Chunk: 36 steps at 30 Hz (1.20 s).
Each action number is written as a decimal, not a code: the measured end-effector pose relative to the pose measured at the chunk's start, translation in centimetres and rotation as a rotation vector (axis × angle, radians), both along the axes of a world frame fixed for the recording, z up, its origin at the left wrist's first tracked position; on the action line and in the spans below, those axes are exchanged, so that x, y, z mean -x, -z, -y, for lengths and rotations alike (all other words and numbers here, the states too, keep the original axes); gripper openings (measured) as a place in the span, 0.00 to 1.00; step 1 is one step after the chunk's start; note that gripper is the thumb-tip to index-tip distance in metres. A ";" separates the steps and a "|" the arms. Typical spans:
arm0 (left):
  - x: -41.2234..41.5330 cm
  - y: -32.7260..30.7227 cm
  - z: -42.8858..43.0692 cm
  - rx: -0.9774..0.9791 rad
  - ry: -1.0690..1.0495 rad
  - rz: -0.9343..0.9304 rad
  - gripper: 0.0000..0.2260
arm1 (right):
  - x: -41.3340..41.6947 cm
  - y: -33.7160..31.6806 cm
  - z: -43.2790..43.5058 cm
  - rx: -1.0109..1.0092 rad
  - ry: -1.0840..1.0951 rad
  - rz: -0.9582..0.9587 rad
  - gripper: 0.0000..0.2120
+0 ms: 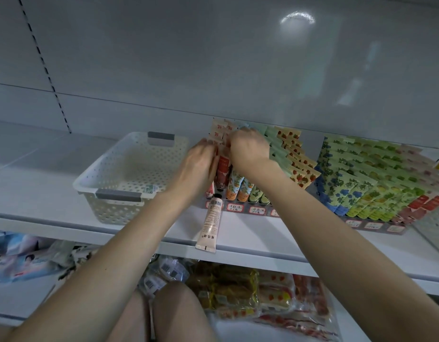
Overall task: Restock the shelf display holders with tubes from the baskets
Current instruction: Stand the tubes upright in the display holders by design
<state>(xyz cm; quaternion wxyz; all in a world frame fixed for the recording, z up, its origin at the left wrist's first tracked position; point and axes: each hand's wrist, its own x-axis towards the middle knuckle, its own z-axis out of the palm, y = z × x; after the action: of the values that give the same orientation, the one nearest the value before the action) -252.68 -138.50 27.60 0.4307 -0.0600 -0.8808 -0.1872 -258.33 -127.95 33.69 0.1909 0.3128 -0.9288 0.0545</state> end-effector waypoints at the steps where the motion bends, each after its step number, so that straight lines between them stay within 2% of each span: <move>1: 0.1 0.0 0.0 -0.002 -0.009 -0.008 0.11 | 0.2 0.0 0.0 0.000 -0.005 0.002 0.11; 5: 0.0 -0.2 -0.2 0.024 -0.040 -0.030 0.14 | 0.6 0.3 -0.2 0.039 -0.034 0.019 0.09; 11: -0.6 -0.7 0.2 0.075 0.024 0.097 0.17 | 1.3 0.2 -1.1 0.147 -0.095 0.181 0.15; 15: -0.9 -1.0 0.3 -0.017 0.047 0.129 0.15 | 1.0 -0.1 -1.6 0.220 -0.149 0.208 0.11; 19: -0.8 -1.2 0.1 -0.155 0.038 0.165 0.16 | 0.4 -0.5 -2.2 0.312 -0.183 0.151 0.09; 22: -1.0 -1.5 0.2 -0.213 0.058 0.214 0.13 | -0.2 -0.3 -2.9 0.404 -0.216 0.099 0.10; 27: -1.3 -1.9 0.6 -0.260 0.113 0.241 0.04 | -1.9 1.0 -4.1 0.530 -0.340 0.012 0.08; 29: -1.5 -2.2 0.8 -0.196 0.122 0.209 0.05 | -2.7 1.5 -4.5 0.548 -0.370 0.015 0.07; 31: -1.1 -1.8 1.3 -0.136 0.130 0.188 0.04 | -3.4 2.2 -4.9 0.500 -0.395 0.074 0.06; 34: -1.0 -1.7 1.5 -0.130 0.016 0.201 0.04 | -3.6 4.0 -5.3 0.259 -0.469 0.258 0.07; 36: -0.9 -1.7 1.3 -0.089 -0.002 0.198 0.04 | -3.6 5.2 -5.5 0.105 -0.506 0.308 0.08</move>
<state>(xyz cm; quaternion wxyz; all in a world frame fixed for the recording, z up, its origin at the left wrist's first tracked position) -251.77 -139.77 29.35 0.3441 -0.0211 -0.9100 -0.2305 -254.68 -122.43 28.45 0.0440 0.5122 -0.8353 0.1951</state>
